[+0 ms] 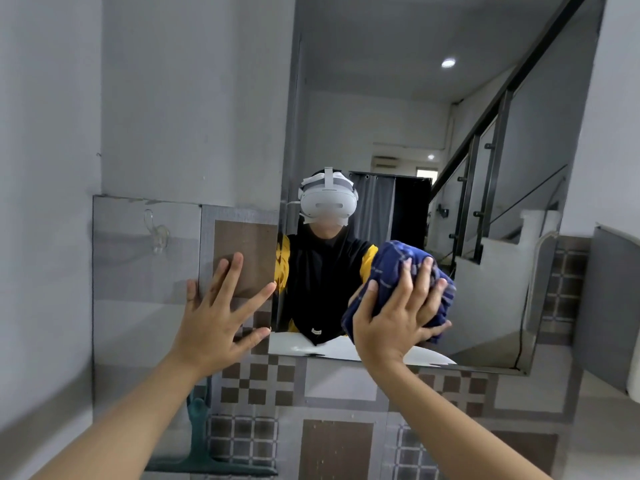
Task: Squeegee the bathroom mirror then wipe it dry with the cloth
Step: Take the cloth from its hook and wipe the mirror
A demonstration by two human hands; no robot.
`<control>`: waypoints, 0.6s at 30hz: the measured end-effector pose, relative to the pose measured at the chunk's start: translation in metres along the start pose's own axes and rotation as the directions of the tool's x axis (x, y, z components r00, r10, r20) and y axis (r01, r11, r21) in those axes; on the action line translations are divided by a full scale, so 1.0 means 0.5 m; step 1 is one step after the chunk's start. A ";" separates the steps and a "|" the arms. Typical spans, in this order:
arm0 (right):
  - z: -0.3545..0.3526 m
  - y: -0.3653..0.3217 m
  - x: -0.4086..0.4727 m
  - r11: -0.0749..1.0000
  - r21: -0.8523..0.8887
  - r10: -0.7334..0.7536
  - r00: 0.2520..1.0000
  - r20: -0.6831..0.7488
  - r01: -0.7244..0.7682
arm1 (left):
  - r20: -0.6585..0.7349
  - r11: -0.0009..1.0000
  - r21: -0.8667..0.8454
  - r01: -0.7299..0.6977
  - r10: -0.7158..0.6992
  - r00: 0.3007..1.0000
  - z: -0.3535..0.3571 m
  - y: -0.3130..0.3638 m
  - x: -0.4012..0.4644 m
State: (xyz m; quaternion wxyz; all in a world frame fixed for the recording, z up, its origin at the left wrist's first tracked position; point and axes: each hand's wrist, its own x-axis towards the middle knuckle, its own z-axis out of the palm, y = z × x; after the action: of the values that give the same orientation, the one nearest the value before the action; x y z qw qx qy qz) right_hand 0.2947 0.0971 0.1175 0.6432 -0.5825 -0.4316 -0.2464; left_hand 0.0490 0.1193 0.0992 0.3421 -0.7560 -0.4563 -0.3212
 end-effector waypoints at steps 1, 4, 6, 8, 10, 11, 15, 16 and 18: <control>0.008 -0.018 -0.002 0.999 -0.001 -0.033 0.999 0.006 0.033 | 0.001 1.000 0.002 -0.001 0.001 1.000 0.000 -0.001 -0.001; 0.028 -0.078 0.005 0.993 0.000 -0.120 0.993 0.007 0.120 | 0.015 1.000 0.018 0.007 -0.008 1.000 0.002 -0.002 -0.003; 0.038 -0.118 0.013 0.978 0.004 -0.206 0.978 0.001 0.206 | 0.025 1.000 0.016 0.022 -0.022 0.999 0.003 -0.003 -0.004; 0.047 -0.149 0.014 0.947 0.007 -0.322 0.947 0.012 0.322 | 0.027 0.999 0.003 0.032 -0.032 0.999 0.004 -0.003 -0.006; 0.055 -0.161 0.004 0.906 0.016 -0.423 0.906 0.033 0.423 | 0.015 0.999 -0.013 0.031 -0.031 0.999 0.002 -0.002 -0.009; 0.057 -0.159 -0.005 0.885 0.021 -0.465 0.884 0.044 0.464 | 0.008 0.999 -0.020 0.030 -0.030 1.000 0.002 -0.002 -0.010; 0.058 -0.114 -0.053 0.777 -0.025 -0.629 0.777 0.037 0.629 | 0.002 0.999 -0.028 0.033 -0.033 0.999 -0.001 -0.002 -0.011; 0.057 -0.098 -0.066 0.744 -0.035 -0.666 0.745 0.039 0.667 | 0.005 0.999 -0.027 0.030 -0.030 1.000 -0.001 -0.003 -0.011; 0.053 -0.061 -0.089 0.688 -0.040 -0.723 0.689 0.059 0.725 | 0.015 0.999 -0.023 0.029 -0.028 0.999 0.001 -0.004 -0.011</control>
State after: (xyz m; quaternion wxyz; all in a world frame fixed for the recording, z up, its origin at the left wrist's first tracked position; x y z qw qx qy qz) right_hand 0.2400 0.1084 0.0952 0.4679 -0.3889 -0.6309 -0.4815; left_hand 0.0453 0.1179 0.0951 0.3255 -0.7556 -0.4658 -0.3259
